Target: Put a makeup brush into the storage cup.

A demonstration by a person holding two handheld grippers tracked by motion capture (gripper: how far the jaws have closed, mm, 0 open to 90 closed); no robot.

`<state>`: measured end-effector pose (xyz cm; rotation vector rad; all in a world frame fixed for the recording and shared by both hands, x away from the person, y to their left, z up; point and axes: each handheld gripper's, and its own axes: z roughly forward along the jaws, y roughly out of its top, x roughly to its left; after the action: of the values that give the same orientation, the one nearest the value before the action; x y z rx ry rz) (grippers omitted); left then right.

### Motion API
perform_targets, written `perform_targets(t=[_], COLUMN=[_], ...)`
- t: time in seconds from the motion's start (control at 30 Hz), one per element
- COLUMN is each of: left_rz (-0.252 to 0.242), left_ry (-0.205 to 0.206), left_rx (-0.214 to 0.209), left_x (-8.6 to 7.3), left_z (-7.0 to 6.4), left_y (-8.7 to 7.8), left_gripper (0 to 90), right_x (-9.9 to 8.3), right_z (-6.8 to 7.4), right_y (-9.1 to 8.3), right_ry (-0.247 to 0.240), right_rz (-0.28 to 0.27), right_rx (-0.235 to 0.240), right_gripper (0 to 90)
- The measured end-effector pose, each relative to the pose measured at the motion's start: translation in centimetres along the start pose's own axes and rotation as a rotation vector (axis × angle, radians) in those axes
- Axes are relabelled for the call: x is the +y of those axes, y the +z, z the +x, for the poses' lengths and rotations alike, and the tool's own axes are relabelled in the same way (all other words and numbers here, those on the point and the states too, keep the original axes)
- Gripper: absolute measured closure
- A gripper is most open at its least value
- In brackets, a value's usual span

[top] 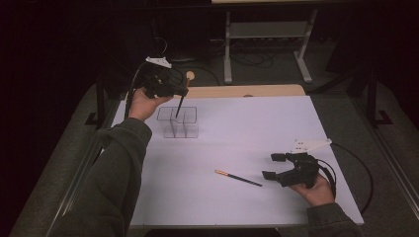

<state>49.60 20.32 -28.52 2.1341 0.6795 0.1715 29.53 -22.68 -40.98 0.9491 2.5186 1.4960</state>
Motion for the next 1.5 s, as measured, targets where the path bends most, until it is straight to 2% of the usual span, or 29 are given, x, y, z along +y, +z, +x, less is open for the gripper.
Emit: perform_targets(t=[0.17,0.3,0.4,0.57,0.8,0.87,1.13,1.3,1.5], left_rz=[0.009,-0.002,0.009,0.017,0.026,0.041,0.040,0.058,0.074], left_ry=[-0.005,-0.013,-0.006,-0.011,-0.017,-0.002,-0.029,-0.013,-0.019], left_rx=[0.010,0.023,0.030,0.024,0.019,0.021,0.017,0.014,0.011], left_x=[-0.2,-0.3,-0.3,-0.4,-0.6,-0.8,-1.2,-1.3,-1.5], left_z=[0.3,0.4,0.4,0.6,0.6,0.7,1.0,0.9,0.8], left_y=[0.3,0.4,0.6,0.7,1.0,1.0,1.4,1.8,2.1], left_gripper=[83.8,83.7,83.7,83.6,83.6,83.6,83.7,83.6,83.6], right_x=[0.0,0.0,0.0,0.0,0.0,0.0,0.0,0.0,0.0], right_z=[0.0,0.1,0.1,0.1,0.1,0.2,0.2,0.2,0.2], right_y=[0.0,0.0,0.0,0.2,0.2,0.1,0.2,0.2,0.3], right_ry=[0.001,0.000,-0.002,-0.005,-0.005,-0.005,-0.007,-0.008,-0.013], right_rz=[0.002,0.001,-0.006,0.009,0.004,0.003,0.001,0.006,0.009], right_rx=[0.001,0.003,0.003,0.006,0.004,0.006,0.008,0.009,0.008], right_gripper=[18.7,18.7,18.7,18.7,18.7,18.7,18.7,18.6,18.7])
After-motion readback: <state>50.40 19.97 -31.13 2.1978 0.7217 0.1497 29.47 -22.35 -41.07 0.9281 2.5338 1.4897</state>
